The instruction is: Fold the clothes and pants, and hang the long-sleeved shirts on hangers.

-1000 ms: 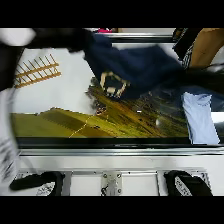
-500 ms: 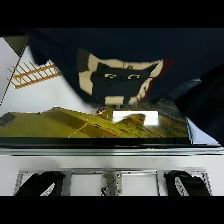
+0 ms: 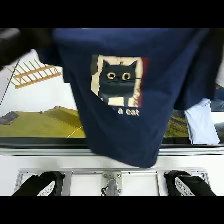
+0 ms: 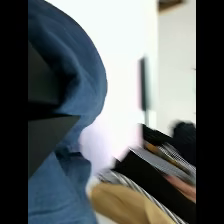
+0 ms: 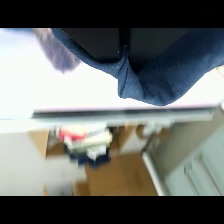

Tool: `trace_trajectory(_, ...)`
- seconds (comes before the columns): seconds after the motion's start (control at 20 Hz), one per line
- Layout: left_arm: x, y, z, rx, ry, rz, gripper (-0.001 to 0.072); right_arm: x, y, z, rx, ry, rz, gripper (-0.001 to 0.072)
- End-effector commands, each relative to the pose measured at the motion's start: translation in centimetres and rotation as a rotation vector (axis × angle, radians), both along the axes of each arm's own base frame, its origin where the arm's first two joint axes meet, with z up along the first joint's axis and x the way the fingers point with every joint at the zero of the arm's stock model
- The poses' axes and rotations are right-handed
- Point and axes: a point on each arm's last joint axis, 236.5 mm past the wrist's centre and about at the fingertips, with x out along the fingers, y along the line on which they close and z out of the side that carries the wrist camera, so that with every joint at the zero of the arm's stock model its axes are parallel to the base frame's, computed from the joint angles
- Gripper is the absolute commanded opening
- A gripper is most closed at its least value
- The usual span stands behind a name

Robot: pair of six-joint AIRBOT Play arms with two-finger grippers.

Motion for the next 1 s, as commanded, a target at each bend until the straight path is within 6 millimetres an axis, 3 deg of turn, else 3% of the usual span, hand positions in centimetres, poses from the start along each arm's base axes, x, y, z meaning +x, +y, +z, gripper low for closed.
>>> trace_trajectory(0.0, 6.2, 2.4, -12.3, 0.048, 0.328, 0.050, 0.0015, 9.0, 2.5, -12.7, 0.020, 0.266, 0.053, 0.0047)
trace_trajectory(0.05, 7.8, 3.0, -15.2, 0.051, 0.384, 0.066, 0.0045, 10.6, 2.8, -15.2, 0.040, 0.307, 0.052, 0.0254)
trace_trajectory(0.1, 9.4, 3.7, -17.9, 0.052, 0.430, 0.087, 0.0429, 12.0, 3.1, -17.7, 0.073, 0.357, 0.057, 0.0593)
trace_trajectory(0.15, 10.6, 4.7, -20.0, 0.045, 0.475, 0.110, 0.0719, 12.5, 2.8, -19.1, 0.082, 0.384, 0.052, 0.0669)
trace_trajectory(0.2, 11.5, 6.0, -21.4, 0.042, 0.511, 0.131, 0.0674, 12.8, 2.0, -19.5, 0.075, 0.390, 0.036, 0.0654)
trace_trajectory(0.3, 12.4, 8.8, -23.3, 0.040, 0.577, 0.165, 0.0674, 12.0, -0.8, -19.0, 0.041, 0.399, 0.001, 0.0652)
trace_trajectory(0.4, 12.1, 11.6, -25.5, 0.035, 0.653, 0.200, 0.0673, 9.0, -3.8, -19.8, -0.101, 0.467, 0.013, 0.0652)
trace_trajectory(0.55, 11.2, 15.0, -30.3, 0.010, 0.767, 0.260, 0.0673, 1.9, -7.9, -25.6, -0.234, 0.728, 0.017, 0.0652)
trace_trajectory(0.65, 10.5, 16.2, -34.3, -0.017, 0.854, 0.295, 0.0674, -3.3, -9.2, -30.4, -0.217, 0.885, 0.001, 0.0652)
trace_trajectory(0.8, 10.6, 16.6, -38.5, -0.050, 0.936, 0.316, 0.0673, -10.5, -8.3, -37.7, -0.159, 1.073, 0.015, 0.0652)
trace_trajectory(0.95, 12.5, 13.8, -40.2, -0.118, 0.941, 0.267, 0.0674, -16.0, -6.0, -43.0, -0.119, 1.223, 0.067, 0.0652)
